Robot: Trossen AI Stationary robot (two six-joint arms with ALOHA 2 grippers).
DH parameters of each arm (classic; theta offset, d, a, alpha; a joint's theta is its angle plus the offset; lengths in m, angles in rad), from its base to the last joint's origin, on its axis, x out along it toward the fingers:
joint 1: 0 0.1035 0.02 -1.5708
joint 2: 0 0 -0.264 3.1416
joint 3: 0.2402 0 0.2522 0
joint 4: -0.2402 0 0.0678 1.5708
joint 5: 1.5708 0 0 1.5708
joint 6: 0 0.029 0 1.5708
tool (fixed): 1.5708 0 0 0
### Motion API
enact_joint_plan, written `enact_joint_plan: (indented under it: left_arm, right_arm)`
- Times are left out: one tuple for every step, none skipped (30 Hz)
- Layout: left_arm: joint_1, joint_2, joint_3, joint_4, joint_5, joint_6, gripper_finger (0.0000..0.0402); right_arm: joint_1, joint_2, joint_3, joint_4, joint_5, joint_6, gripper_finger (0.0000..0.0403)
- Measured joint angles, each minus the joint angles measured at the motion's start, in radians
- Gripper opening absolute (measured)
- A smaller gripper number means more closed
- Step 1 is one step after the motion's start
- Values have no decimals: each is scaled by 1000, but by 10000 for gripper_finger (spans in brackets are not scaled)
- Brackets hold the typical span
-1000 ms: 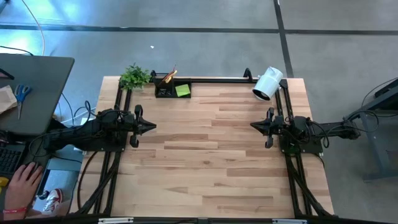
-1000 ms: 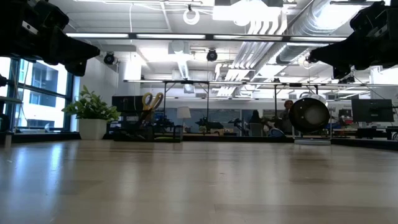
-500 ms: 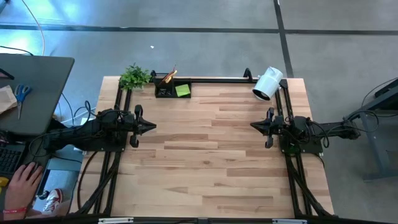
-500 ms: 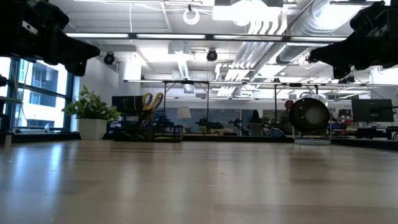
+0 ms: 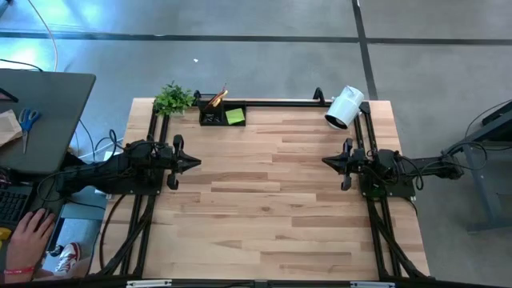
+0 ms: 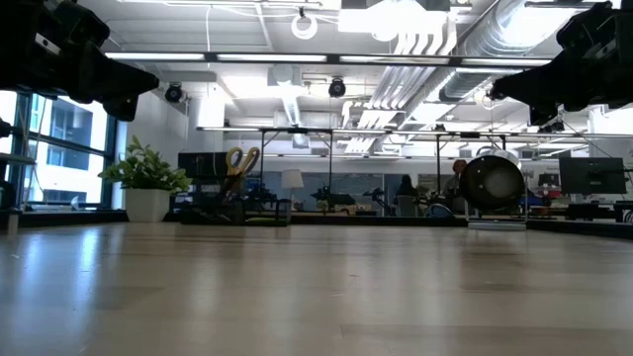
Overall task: Pick and place office supplies into organizer
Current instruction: Return to Home Position
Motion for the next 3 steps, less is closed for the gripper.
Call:
enact_joint_plan:
  left_arm:
    - [0,0,0,0,0,0,19]
    - [0,0,0,0,0,0,19]
    - [0,0,0,0,0,0,19]
  right_arm:
    - [0,0,0,0,0,0,0]
    - [0,0,0,0,0,0,0]
    - [0,0,0,0,0,0,0]
